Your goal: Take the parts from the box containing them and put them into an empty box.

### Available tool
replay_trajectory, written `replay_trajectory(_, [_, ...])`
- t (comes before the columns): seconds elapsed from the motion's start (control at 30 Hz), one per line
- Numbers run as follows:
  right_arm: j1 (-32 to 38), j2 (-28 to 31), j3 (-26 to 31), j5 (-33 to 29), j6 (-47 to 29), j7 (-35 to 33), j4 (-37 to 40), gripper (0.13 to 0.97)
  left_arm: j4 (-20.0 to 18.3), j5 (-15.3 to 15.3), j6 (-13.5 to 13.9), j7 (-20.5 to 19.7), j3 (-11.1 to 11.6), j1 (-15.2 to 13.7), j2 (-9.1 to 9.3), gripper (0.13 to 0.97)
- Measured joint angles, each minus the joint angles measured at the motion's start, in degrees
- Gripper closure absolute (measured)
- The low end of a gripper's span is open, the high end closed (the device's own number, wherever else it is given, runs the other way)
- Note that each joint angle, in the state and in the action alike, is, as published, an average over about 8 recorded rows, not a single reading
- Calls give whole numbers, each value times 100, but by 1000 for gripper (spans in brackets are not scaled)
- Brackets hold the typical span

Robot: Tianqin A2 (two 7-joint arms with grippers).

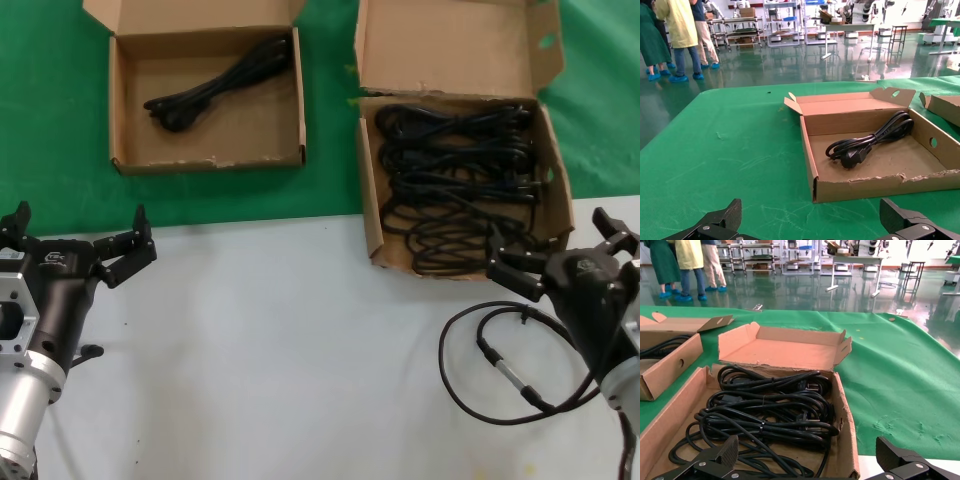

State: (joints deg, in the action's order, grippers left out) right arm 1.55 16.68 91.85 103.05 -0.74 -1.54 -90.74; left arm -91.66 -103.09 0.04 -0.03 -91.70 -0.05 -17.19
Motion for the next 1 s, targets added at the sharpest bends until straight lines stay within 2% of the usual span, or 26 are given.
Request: replay_trajectory(1.0, [0, 0, 0, 0, 0, 0, 0, 129, 0, 0, 0, 0, 0, 0, 0, 132])
